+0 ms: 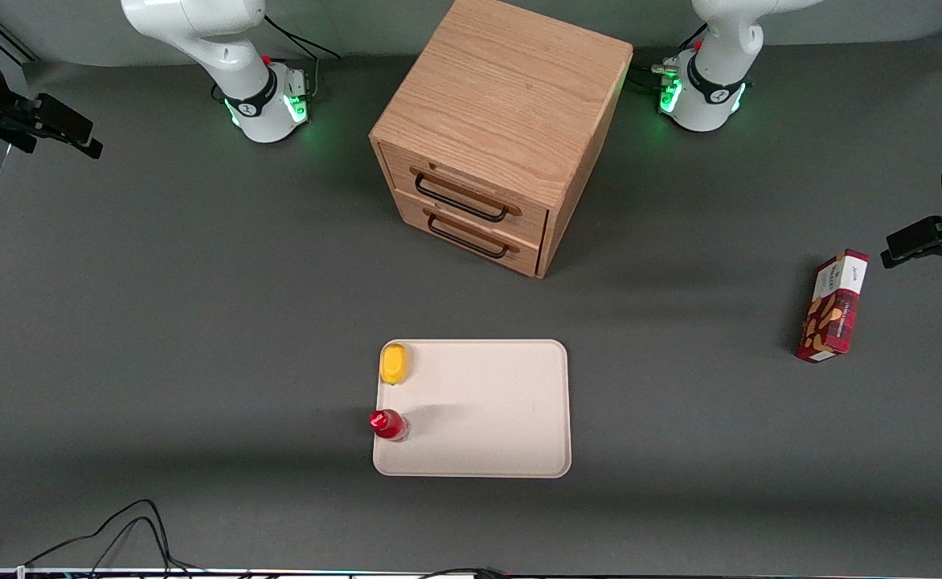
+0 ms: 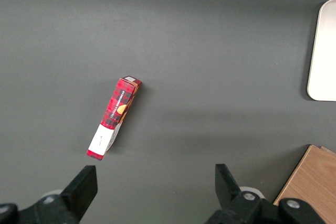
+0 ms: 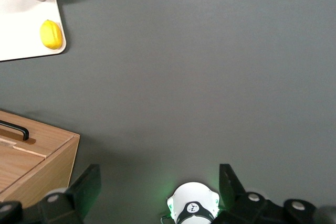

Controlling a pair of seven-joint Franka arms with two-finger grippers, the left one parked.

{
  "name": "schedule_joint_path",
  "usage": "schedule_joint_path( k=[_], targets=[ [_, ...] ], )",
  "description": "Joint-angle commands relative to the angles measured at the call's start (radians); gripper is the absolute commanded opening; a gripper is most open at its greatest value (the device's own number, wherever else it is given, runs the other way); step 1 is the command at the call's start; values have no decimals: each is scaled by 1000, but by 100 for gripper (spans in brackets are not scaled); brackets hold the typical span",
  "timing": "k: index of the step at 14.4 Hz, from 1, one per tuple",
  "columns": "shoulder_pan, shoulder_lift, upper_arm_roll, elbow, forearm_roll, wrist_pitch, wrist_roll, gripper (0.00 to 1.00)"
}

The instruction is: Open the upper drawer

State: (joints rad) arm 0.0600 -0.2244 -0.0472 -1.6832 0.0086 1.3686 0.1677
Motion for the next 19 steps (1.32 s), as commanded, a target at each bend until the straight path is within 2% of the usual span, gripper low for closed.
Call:
schedule_joint_path(
  k=[1, 11, 13, 16, 19],
  targets=[
    [-3, 14, 3, 30, -18, -25, 18, 100],
    [14, 25, 16, 88, -4, -28, 6, 100],
    [14, 30, 32, 123, 65, -87, -160, 100],
    [15, 56, 71, 174, 109, -91, -452, 100],
    [15, 117, 160, 174, 298, -91, -615, 100]
  ],
)
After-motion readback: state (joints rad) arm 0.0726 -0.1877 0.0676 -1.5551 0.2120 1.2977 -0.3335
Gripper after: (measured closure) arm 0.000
